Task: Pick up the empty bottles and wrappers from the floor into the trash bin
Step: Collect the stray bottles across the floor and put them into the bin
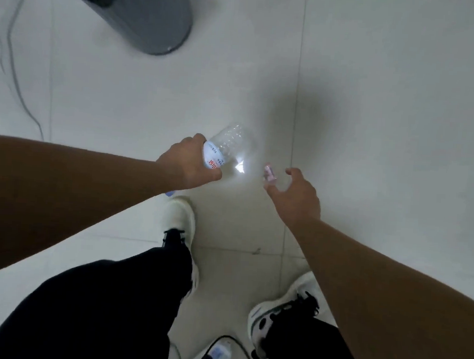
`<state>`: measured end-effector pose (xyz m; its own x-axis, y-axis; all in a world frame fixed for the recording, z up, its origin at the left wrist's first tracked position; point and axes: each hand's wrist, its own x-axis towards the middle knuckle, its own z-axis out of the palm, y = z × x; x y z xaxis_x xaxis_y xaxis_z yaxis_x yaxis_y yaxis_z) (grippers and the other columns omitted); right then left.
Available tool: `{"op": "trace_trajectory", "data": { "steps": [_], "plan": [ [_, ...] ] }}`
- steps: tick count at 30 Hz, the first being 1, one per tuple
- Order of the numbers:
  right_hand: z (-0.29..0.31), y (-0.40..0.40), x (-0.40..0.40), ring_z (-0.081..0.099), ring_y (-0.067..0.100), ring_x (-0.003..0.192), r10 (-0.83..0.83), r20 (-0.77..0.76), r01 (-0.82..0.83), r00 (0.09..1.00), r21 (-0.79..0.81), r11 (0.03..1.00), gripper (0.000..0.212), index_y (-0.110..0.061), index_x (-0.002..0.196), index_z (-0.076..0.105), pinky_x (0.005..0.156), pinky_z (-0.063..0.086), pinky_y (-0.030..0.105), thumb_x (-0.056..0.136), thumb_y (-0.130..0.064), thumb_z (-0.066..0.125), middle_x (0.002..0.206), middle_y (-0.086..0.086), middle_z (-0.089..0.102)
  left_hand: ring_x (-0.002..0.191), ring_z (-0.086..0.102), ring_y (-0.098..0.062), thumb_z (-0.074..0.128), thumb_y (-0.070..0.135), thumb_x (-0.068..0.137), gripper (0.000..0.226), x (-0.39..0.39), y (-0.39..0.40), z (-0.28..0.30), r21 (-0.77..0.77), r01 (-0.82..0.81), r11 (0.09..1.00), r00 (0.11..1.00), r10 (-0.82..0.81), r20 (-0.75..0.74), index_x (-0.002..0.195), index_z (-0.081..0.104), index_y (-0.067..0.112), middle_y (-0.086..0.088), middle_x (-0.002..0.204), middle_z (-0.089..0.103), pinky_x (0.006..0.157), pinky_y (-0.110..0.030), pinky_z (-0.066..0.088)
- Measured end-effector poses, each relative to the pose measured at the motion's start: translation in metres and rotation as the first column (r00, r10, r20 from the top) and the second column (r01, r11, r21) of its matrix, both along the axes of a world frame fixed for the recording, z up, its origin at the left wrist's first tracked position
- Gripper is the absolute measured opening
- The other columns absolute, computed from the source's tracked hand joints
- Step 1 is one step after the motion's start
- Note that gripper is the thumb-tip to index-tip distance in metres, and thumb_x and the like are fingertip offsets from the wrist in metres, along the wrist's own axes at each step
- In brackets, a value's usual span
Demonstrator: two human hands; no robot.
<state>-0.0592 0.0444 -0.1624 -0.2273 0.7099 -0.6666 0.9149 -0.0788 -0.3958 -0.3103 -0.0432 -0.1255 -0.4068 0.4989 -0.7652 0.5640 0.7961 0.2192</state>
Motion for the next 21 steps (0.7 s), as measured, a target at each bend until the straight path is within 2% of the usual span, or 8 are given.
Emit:
{"op": "trace_trajectory", "data": {
  "steps": [2, 5, 8, 10, 14, 17, 19, 21],
  "plan": [
    [-0.057, -0.002, -0.014, 0.067, 0.036, 0.113, 0.005, 0.017, -0.006, 1.000, 0.031, 1.000, 0.063, -0.028, 0.147, 0.050, 0.089, 0.050, 0.041, 0.094, -0.060, 0.059, 0.128, 0.012, 0.066, 0.080, 0.064, -0.017, 0.070, 0.061, 0.067, 0.060, -0.016, 0.001, -0.043, -0.001, -0.034, 0.999, 0.999, 0.034, 0.009, 0.117, 0.049, 0.032, 0.009, 0.106, 0.058, 0.033, -0.032, 0.050],
    [-0.127, -0.003, -0.028, 0.067, 0.044, 0.101, 0.038, 0.083, -0.048, 0.996, 0.111, 0.993, 0.053, -0.023, 0.137, 0.049, 0.081, 0.050, 0.045, 0.097, -0.055, 0.058, 0.122, 0.015, 0.057, 0.084, 0.066, -0.023, 0.069, 0.065, 0.063, 0.065, -0.031, 0.009, -0.099, 0.001, -0.098, 0.995, 0.995, 0.098, 0.021, 0.117, 0.050, 0.033, 0.009, 0.106, 0.057, 0.035, -0.055, 0.057],
    [-0.166, -0.005, -0.030, 0.067, 0.046, 0.087, 0.135, 0.086, -0.149, 0.987, 0.184, 0.972, 0.032, -0.015, 0.126, 0.047, 0.072, 0.050, 0.045, 0.107, -0.041, 0.050, 0.118, 0.015, 0.053, 0.072, 0.067, -0.024, 0.067, 0.073, 0.057, 0.071, -0.032, 0.016, -0.134, 0.051, -0.063, 0.997, 0.998, 0.062, 0.022, 0.115, 0.050, 0.035, 0.010, 0.103, 0.059, 0.031, -0.045, 0.053],
    [-0.171, -0.004, -0.025, 0.066, 0.048, 0.087, 0.191, 0.094, -0.206, 0.977, 0.185, 0.961, 0.022, -0.009, 0.121, 0.047, 0.074, 0.051, 0.048, 0.111, -0.027, 0.042, 0.118, 0.018, 0.055, 0.071, 0.068, -0.025, 0.067, 0.074, 0.055, 0.073, -0.027, 0.019, -0.139, 0.052, -0.060, 0.997, 0.998, 0.058, 0.030, 0.115, 0.050, 0.034, 0.010, 0.102, 0.058, 0.031, -0.042, 0.051],
    [-0.128, 0.006, -0.018, 0.063, 0.044, 0.086, 0.082, 0.062, -0.090, 0.995, 0.135, 0.987, 0.019, -0.008, 0.114, 0.047, 0.076, 0.048, 0.047, 0.106, -0.025, 0.043, 0.106, 0.015, 0.060, 0.075, 0.068, -0.027, 0.066, 0.074, 0.054, 0.077, -0.026, 0.028, -0.096, 0.001, -0.078, 0.997, 0.996, 0.077, 0.043, 0.117, 0.051, 0.031, 0.010, 0.104, 0.058, 0.033, -0.050, 0.055],
    [-0.062, 0.016, -0.015, 0.061, 0.038, 0.078, 0.118, 0.106, -0.130, 0.987, 0.116, 0.985, 0.011, -0.016, 0.110, 0.042, 0.069, 0.045, 0.041, 0.102, -0.023, 0.047, 0.093, 0.006, 0.062, 0.072, 0.062, -0.026, 0.070, 0.063, 0.068, 0.069, -0.032, 0.028, -0.038, -0.008, -0.013, 1.000, 0.998, 0.012, -0.063, 0.122, 0.050, 0.025, 0.002, 0.113, 0.059, 0.039, -0.034, 0.046],
    [-0.004, 0.018, -0.019, 0.061, 0.036, 0.074, 0.156, 0.108, -0.168, 0.982, 0.117, 0.979, 0.010, -0.016, 0.109, 0.042, 0.068, 0.047, 0.041, 0.103, -0.023, 0.046, 0.086, 0.007, 0.063, 0.088, 0.061, -0.029, 0.074, 0.054, 0.075, 0.064, -0.037, 0.023, 0.007, -0.022, -0.034, 0.999, 0.993, 0.031, -0.116, 0.126, 0.050, 0.022, -0.002, 0.118, 0.058, 0.046, -0.030, 0.036],
    [0.061, 0.022, -0.026, 0.061, 0.033, 0.074, 0.179, 0.116, -0.192, 0.977, 0.115, 0.975, 0.011, -0.017, 0.104, 0.048, 0.069, 0.048, 0.039, 0.105, -0.026, 0.042, 0.083, 0.005, 0.063, 0.098, 0.060, -0.031, 0.076, 0.051, 0.076, 0.062, -0.041, 0.018, 0.058, -0.036, -0.102, 0.994, 0.989, 0.097, -0.112, 0.124, 0.050, 0.023, -0.002, 0.117, 0.056, 0.047, -0.029, 0.036]
  ]
}}
